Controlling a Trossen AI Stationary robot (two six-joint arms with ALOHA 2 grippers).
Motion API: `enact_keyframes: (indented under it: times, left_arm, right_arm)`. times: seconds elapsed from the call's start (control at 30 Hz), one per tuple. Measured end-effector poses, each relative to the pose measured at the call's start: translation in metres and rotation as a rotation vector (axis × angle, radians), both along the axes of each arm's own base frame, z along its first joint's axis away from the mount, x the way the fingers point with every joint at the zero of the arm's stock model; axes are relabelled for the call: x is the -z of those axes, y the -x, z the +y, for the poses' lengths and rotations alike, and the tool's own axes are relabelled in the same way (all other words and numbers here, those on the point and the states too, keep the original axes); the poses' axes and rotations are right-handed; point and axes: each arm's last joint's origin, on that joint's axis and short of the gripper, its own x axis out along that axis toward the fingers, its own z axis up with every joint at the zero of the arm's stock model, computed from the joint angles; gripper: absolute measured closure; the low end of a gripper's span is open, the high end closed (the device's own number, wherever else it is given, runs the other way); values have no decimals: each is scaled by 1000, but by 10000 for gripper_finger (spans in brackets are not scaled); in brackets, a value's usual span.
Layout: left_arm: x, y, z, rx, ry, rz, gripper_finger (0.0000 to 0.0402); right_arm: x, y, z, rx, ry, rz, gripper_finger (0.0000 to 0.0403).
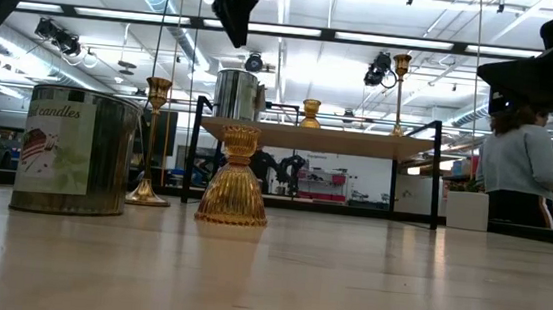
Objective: Pick & Place candle stick holders
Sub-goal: Put the top scented candle on the shelf aligned with the other scented candle
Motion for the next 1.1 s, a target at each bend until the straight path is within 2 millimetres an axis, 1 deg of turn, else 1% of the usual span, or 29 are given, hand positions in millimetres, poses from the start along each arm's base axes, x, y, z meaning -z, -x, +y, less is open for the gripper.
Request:
enact_keyframes:
  times: [0.23, 0.37, 0.43, 0.53, 0.97, 1.03, 1.1]
  left_arm:
    - [0, 3, 5, -15, 0, -1, 301]
    - [-7, 9, 3, -39, -2, -30, 372]
    - [-12, 15, 3, -44, -2, -47, 393]
    - [-16, 20, 1, -47, -12, -59, 391]
    - [-19, 22, 1, -48, -11, -68, 398]
    - [-15, 21, 2, -44, 20, -68, 399]
    - [-6, 23, 3, -58, 76, -53, 399]
  right_arm:
    - [0, 0, 0, 0, 0, 0, 381]
    - [0, 0, 0, 0, 0, 0, 381]
    - [0, 0, 0, 0, 0, 0, 381]
    - [0, 0, 0, 0, 0, 0, 381]
    - [0, 0, 0, 0, 0, 0, 381]
    - [0, 0, 0, 0, 0, 0, 381]
    - [0, 0, 0, 0, 0, 0, 381]
